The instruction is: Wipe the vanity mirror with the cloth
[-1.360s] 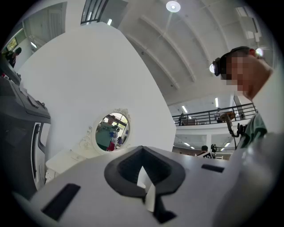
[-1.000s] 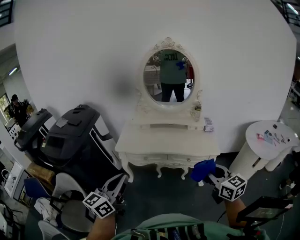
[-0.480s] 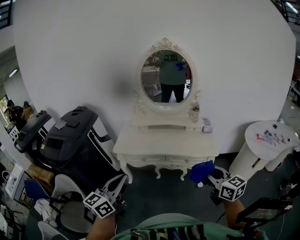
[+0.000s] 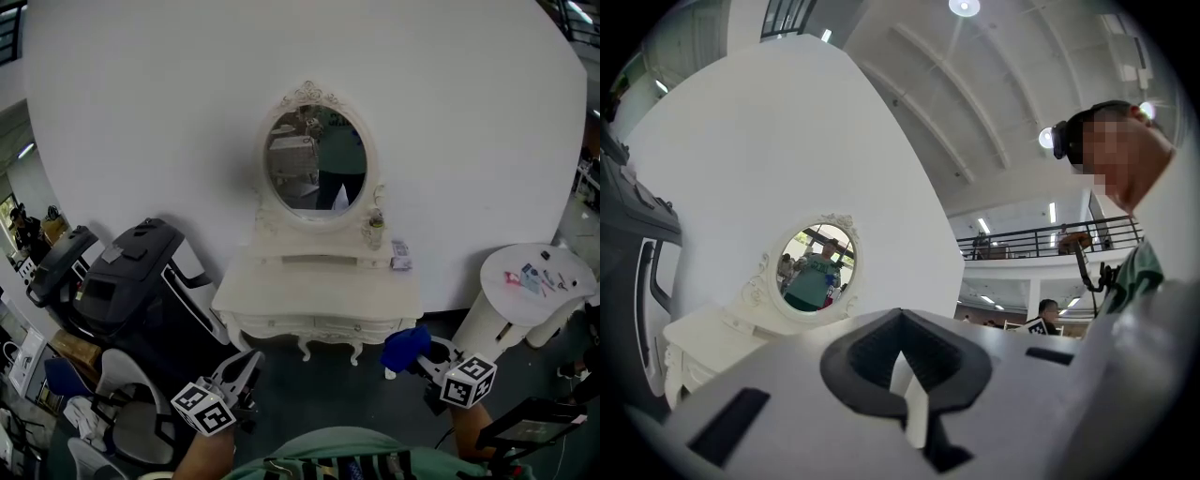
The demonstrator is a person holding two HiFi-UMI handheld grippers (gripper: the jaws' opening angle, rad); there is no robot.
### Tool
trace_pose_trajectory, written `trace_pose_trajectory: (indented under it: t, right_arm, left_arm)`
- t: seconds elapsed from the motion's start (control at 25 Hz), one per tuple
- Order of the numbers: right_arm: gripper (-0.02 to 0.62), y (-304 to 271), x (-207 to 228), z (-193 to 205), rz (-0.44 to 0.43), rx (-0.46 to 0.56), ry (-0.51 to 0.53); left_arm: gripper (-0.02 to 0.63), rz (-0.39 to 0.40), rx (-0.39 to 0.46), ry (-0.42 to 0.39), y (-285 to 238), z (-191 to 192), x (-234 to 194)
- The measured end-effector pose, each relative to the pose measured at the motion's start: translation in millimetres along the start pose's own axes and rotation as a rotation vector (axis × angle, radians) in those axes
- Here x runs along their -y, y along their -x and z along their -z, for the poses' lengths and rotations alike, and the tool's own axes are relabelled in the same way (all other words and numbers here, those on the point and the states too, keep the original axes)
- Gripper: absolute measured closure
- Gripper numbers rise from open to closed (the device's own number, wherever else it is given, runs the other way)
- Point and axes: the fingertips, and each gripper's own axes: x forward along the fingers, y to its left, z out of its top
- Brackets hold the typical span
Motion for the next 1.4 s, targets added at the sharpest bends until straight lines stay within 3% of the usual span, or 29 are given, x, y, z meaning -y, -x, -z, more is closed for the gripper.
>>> trace_pose_trajectory:
  t: [0.4,0.6,0.8,1.16,1.4]
  right_arm:
    - [0.491,18,17,9,-0.038,-0.013,0.013]
    - [0.491,-7,13,13,-0.050,-0.039,0.016]
    - [0.491,-66,4,2,-0.037,-0.037,0.030]
    - [0.489,-202,-25,-32,0.008,-0.014,0.039]
    - [0.489,-269,-32,-33,0.021,-0.044,0.039]
  left_arm:
    - [0.609,-0.009,-0.008,0.012,-16,26,25]
    - [0.609,-0.021,0.009,0.021,-10,18,1]
    - [0.609,-0.002,0.017,0.037,-9,2,-55]
    - [0.609,0.052,0.012,0.007,-5,-72,-184]
    - [0.609,0.041,0.010,0.033,-2,-92,-258]
